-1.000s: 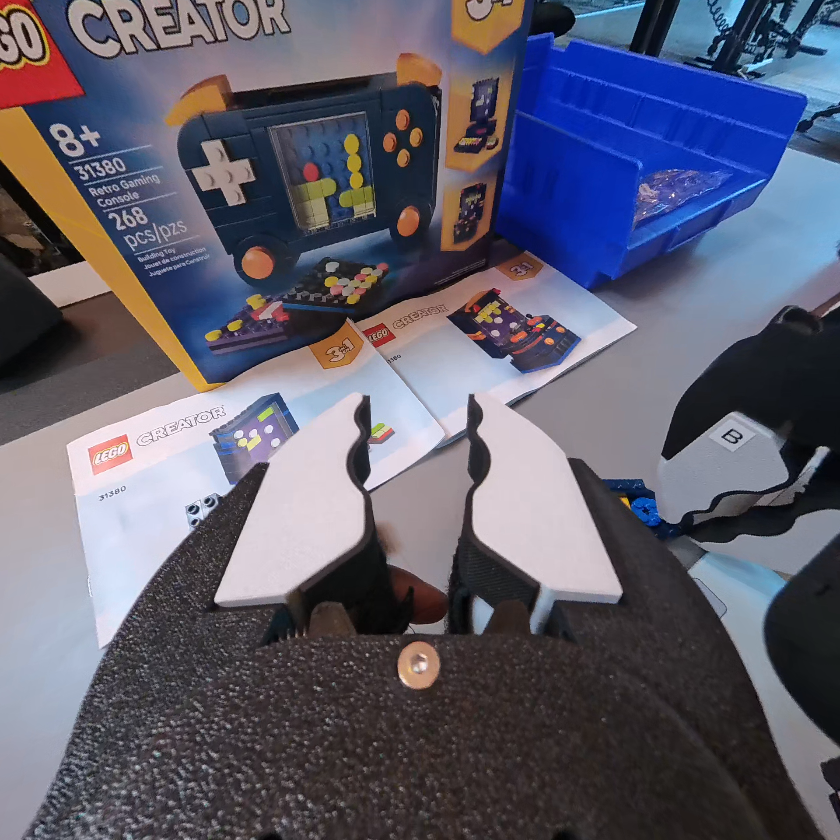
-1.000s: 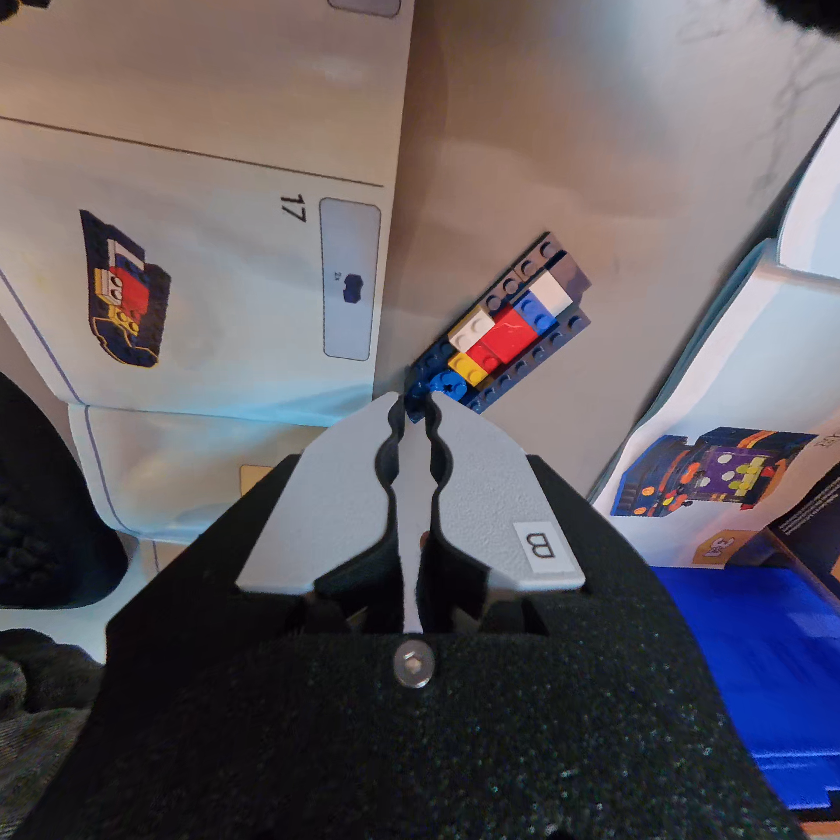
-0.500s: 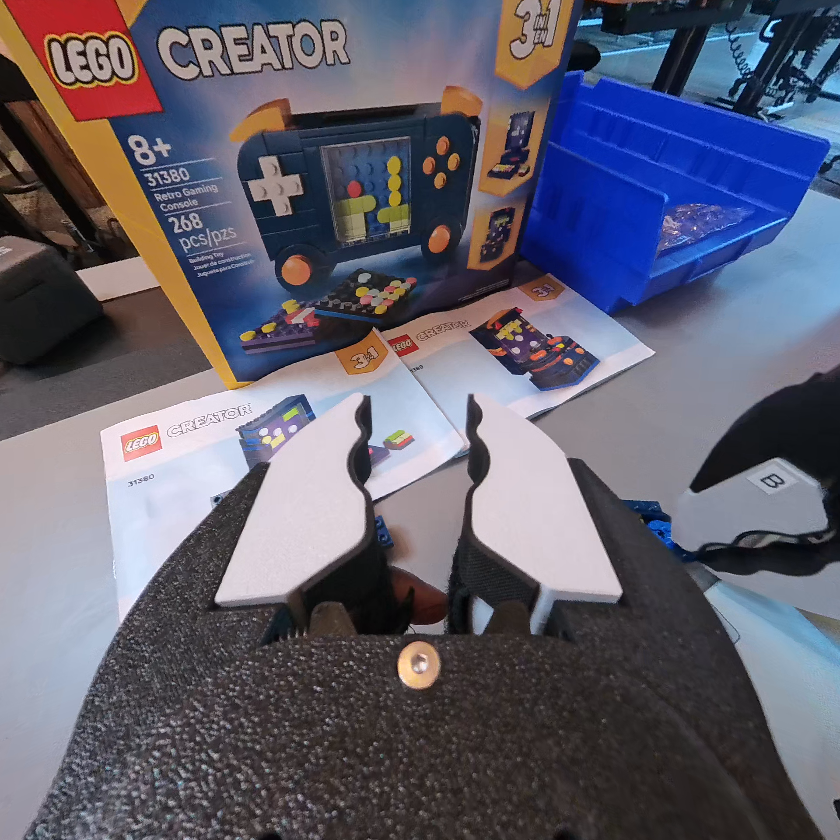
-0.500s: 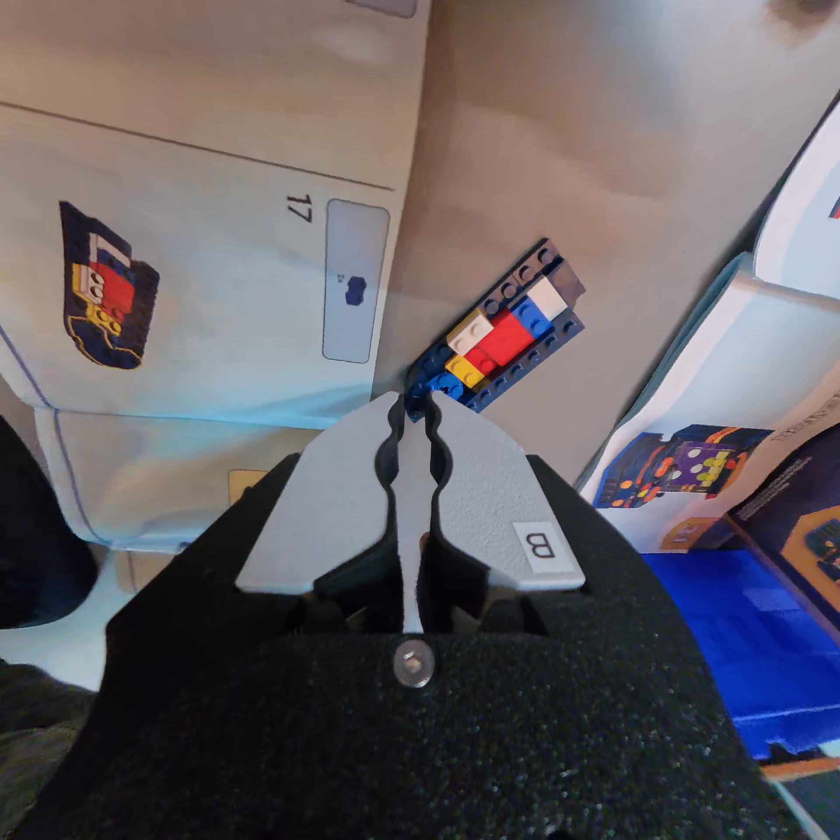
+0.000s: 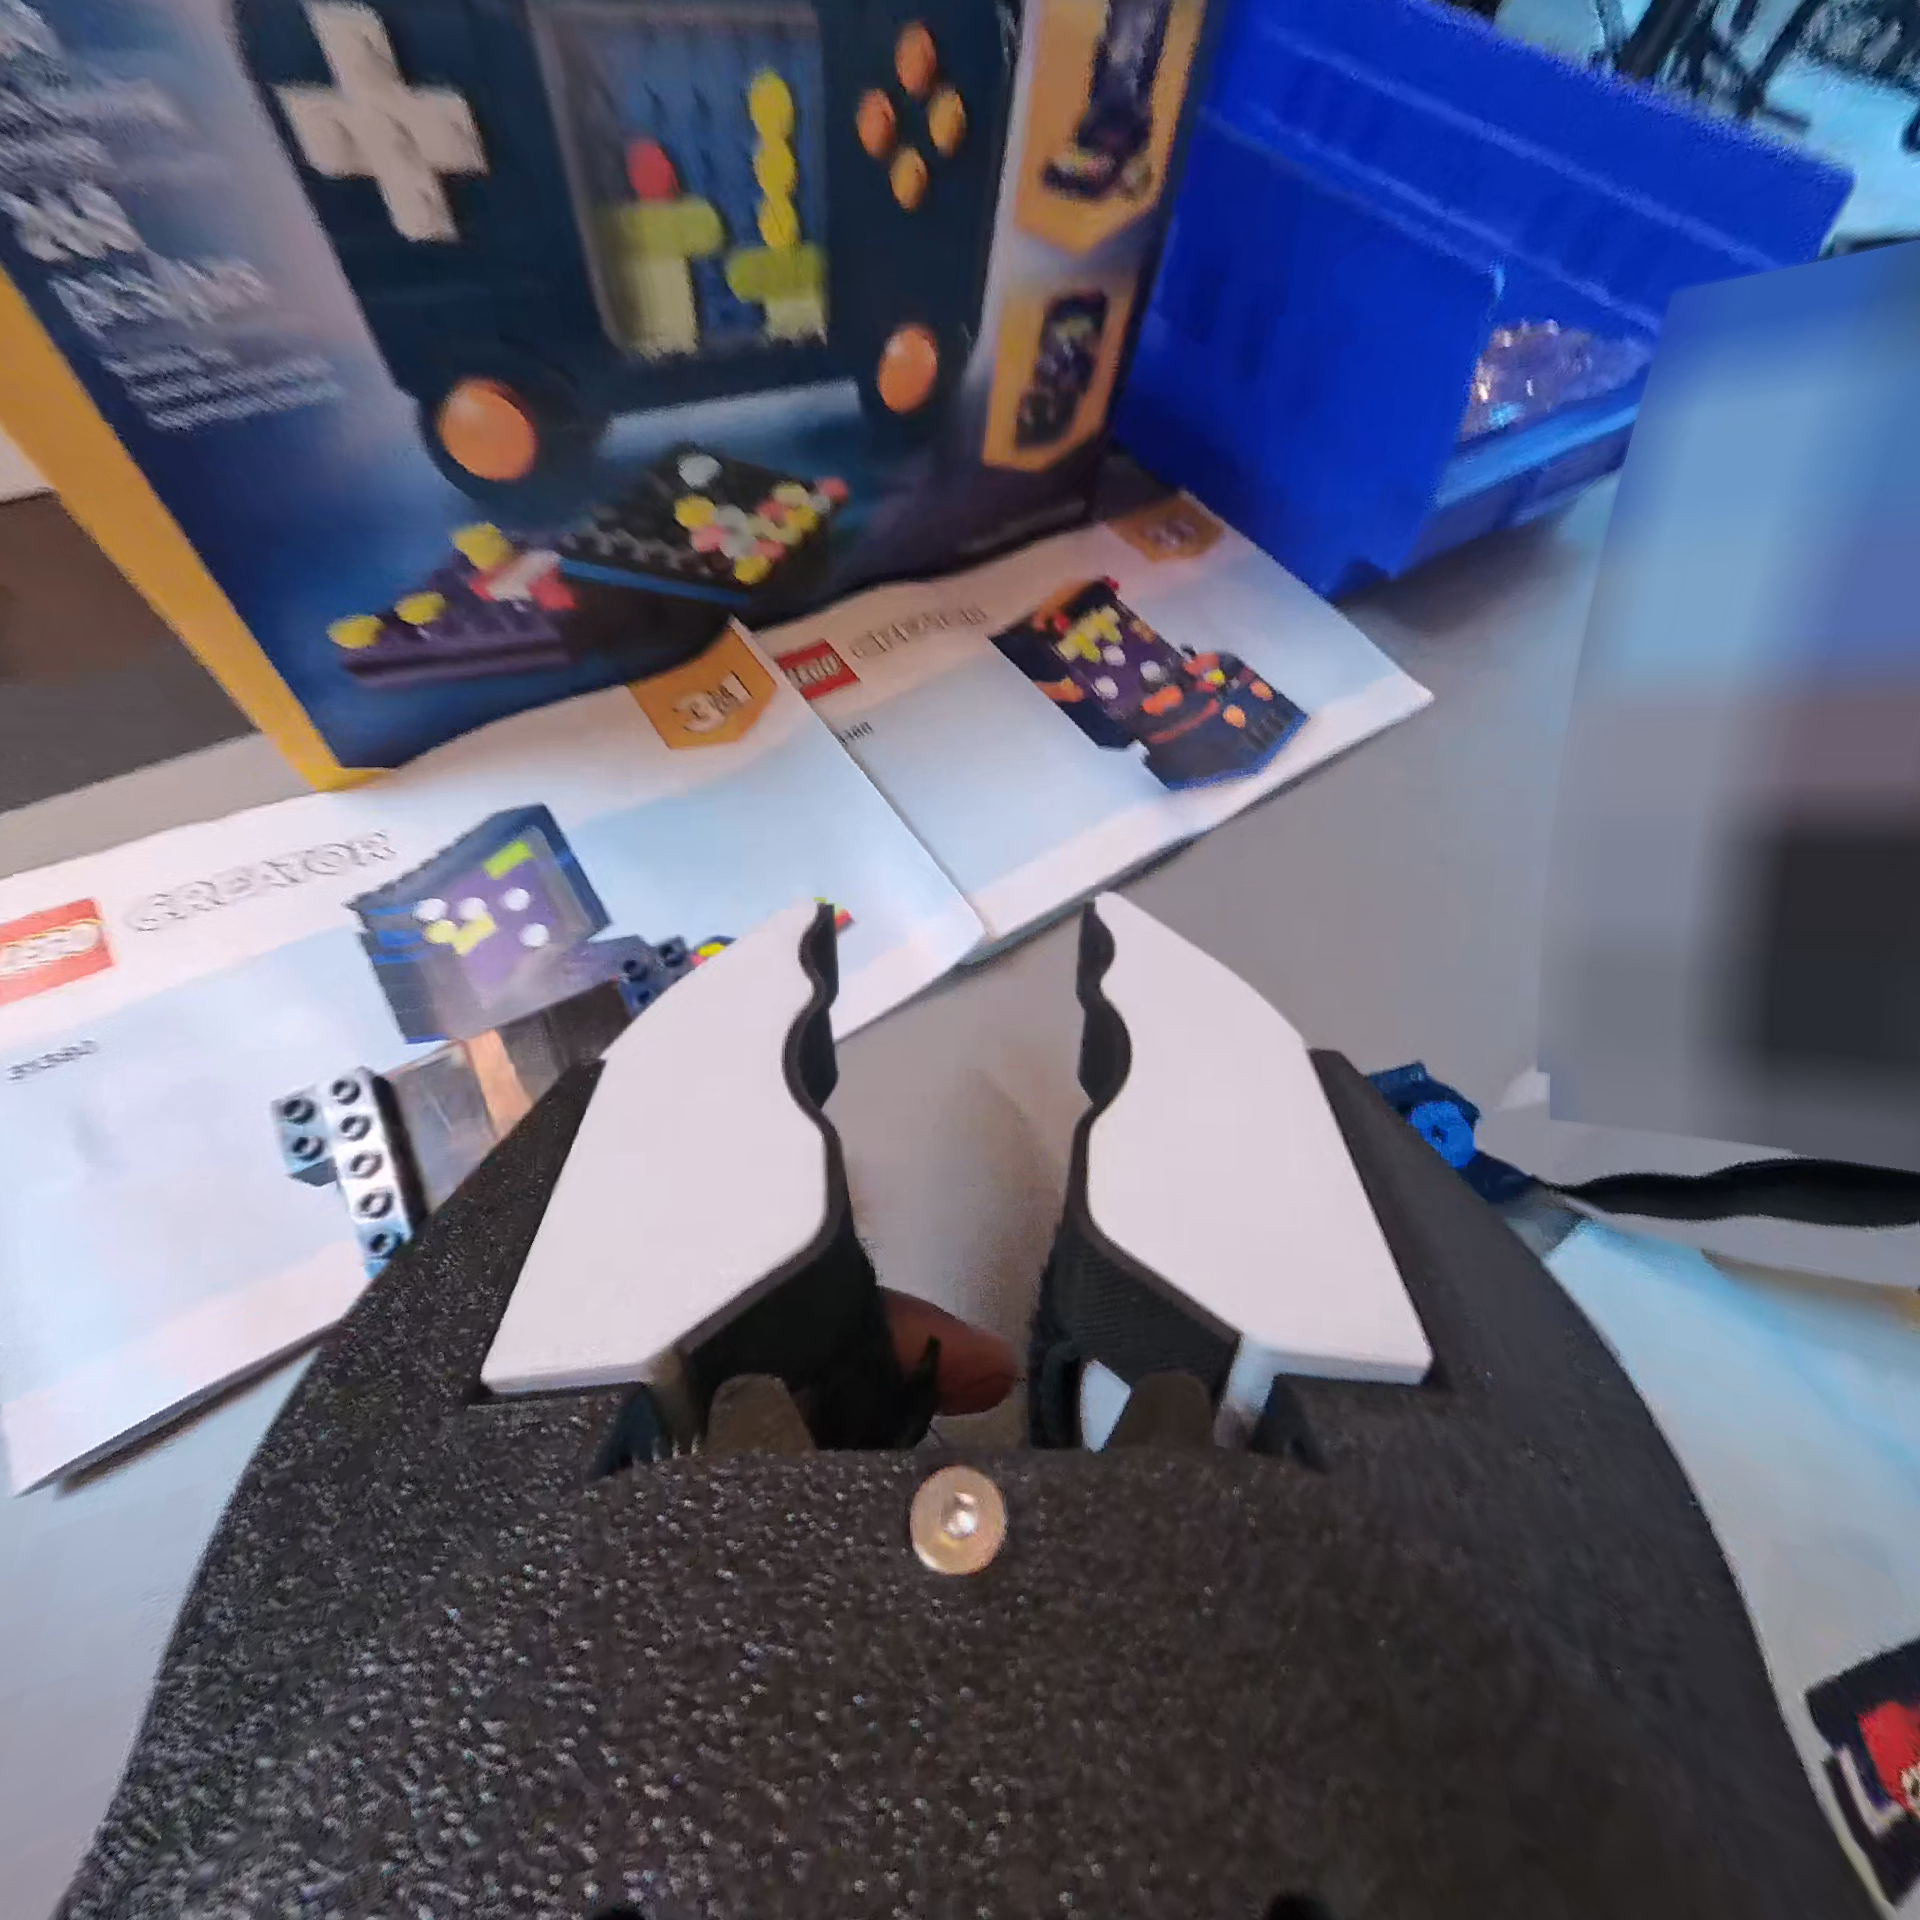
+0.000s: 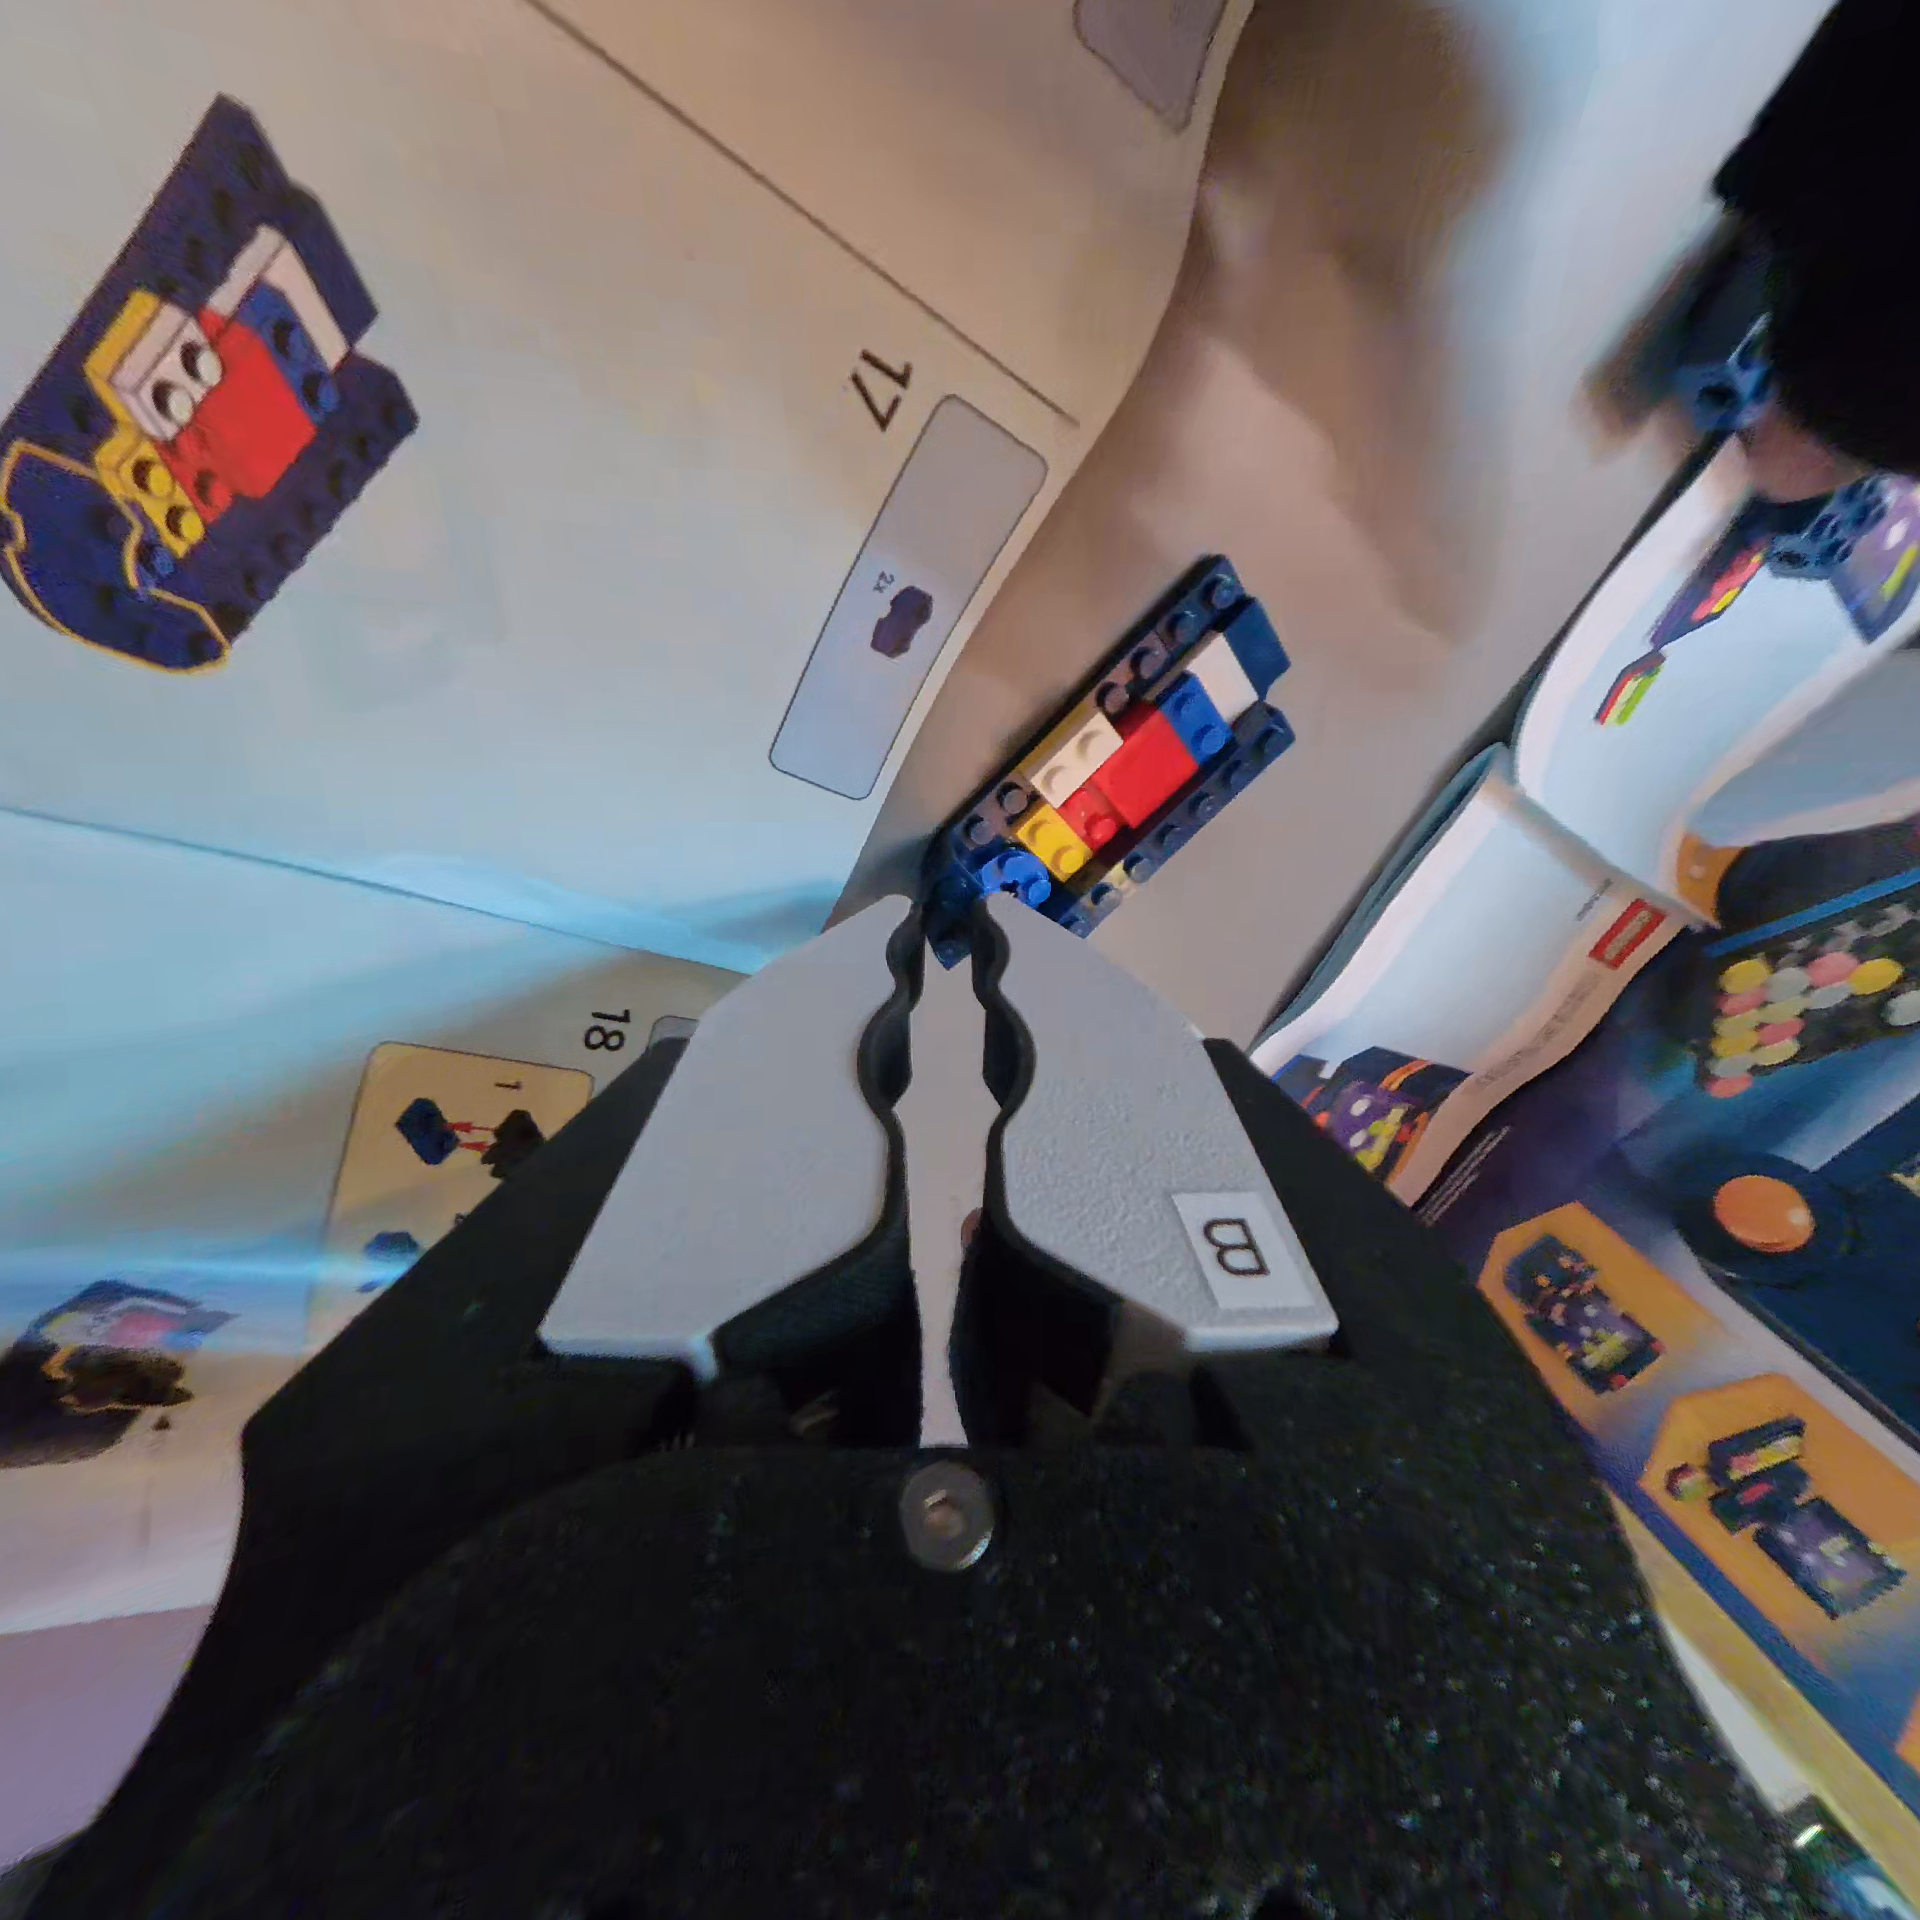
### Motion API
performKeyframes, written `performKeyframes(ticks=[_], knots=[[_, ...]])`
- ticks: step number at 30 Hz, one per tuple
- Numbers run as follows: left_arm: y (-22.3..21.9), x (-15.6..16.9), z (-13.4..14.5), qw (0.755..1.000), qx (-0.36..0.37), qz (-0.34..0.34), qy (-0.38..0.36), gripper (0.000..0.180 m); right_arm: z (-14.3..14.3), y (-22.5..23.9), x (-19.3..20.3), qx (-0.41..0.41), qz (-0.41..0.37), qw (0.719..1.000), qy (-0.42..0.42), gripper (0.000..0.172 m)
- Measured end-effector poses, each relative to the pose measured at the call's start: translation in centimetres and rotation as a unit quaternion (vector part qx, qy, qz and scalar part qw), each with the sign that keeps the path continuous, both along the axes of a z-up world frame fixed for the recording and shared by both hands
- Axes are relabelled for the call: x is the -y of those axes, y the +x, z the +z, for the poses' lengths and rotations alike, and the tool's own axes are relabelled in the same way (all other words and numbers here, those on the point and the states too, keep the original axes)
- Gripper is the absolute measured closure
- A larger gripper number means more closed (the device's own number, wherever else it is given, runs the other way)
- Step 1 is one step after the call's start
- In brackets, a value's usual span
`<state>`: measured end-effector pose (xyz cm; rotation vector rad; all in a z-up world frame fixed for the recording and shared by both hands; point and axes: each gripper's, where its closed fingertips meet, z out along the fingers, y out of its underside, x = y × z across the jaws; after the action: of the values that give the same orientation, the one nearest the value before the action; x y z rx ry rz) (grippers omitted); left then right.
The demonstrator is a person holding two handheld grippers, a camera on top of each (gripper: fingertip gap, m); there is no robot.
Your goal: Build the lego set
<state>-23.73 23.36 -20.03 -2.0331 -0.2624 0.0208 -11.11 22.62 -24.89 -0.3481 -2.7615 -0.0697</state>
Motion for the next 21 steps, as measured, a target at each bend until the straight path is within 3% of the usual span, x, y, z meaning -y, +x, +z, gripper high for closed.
performKeyframes(ticks=[6, 21], knots=[[0.6, -0.1, -2.5, 0.995, -0.057, -0.03, -0.071, 0.141, 0.0, -0.1, 0.0, -0.01, 0.024, 1.0, -0.016, 0.163], [3.4, -0.3, -5.2, 0.987, -0.004, -0.092, -0.128, 0.157, -0.2, -0.2, 0.0, 0.097, 0.066, 0.993, -0.005, 0.163]])
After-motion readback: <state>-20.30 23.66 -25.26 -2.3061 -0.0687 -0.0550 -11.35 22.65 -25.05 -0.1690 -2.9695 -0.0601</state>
